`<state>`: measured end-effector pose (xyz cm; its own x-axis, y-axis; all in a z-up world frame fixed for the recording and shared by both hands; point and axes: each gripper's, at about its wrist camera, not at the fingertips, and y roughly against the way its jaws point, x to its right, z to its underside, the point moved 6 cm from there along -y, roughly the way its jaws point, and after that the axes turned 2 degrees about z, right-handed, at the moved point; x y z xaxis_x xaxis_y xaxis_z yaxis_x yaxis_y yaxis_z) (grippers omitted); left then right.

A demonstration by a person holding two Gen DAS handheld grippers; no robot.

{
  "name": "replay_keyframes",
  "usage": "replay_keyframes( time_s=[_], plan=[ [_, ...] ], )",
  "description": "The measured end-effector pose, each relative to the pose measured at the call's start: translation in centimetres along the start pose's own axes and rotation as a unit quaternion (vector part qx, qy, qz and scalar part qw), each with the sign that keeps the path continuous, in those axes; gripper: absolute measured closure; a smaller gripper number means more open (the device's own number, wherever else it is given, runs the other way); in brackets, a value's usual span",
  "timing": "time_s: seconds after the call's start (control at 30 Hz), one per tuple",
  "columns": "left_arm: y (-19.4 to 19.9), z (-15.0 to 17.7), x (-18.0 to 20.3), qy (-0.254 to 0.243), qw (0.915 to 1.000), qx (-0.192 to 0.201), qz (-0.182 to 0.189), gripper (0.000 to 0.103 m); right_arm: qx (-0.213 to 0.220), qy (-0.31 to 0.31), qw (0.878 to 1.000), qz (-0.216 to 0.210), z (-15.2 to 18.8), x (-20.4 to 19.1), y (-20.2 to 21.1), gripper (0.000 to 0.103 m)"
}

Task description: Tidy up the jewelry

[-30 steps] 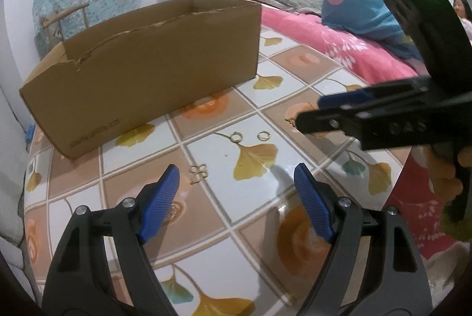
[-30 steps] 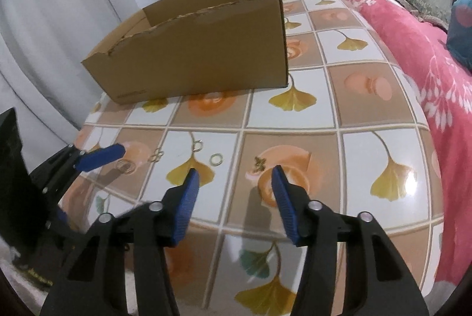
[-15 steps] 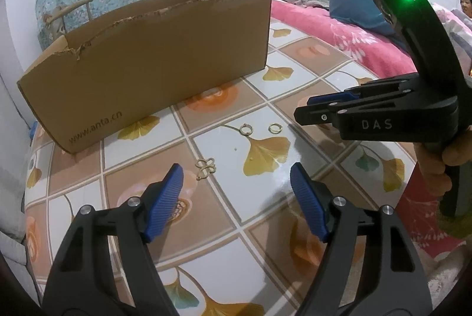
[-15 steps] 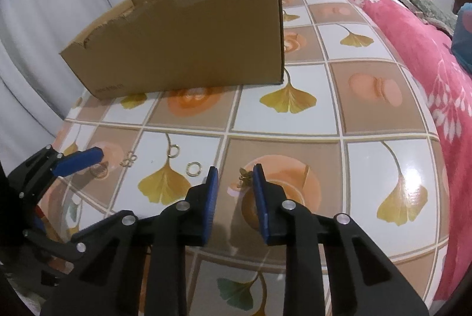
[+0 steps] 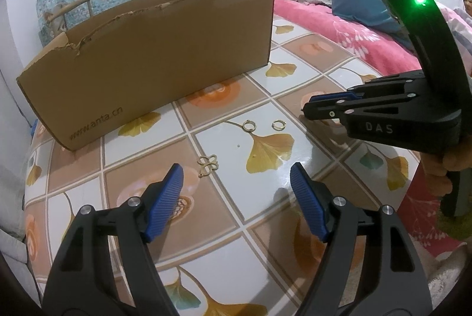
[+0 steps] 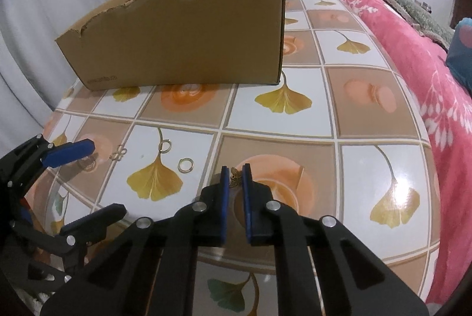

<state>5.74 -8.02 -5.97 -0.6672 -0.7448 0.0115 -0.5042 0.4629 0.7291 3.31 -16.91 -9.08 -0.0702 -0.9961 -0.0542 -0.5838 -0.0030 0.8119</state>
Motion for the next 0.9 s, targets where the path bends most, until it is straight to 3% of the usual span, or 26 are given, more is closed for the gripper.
replay_keyframes(
  time_s=[0.47, 0.9],
  plan=[
    [0.1, -0.4, -0.6, 0.002, 0.9999, 0.007, -0.009, 0.032, 0.006, -0.006, 1.0, -0.006, 0.6, 0.0, 1.1, 0.096],
    [-1.1, -1.1, -1.7, 0.019, 0.9995, -0.011, -0.024, 0.056, 0.007, -0.014, 1.0, -0.015, 0.8, 0.1, 1.3, 0.096]
  ],
)
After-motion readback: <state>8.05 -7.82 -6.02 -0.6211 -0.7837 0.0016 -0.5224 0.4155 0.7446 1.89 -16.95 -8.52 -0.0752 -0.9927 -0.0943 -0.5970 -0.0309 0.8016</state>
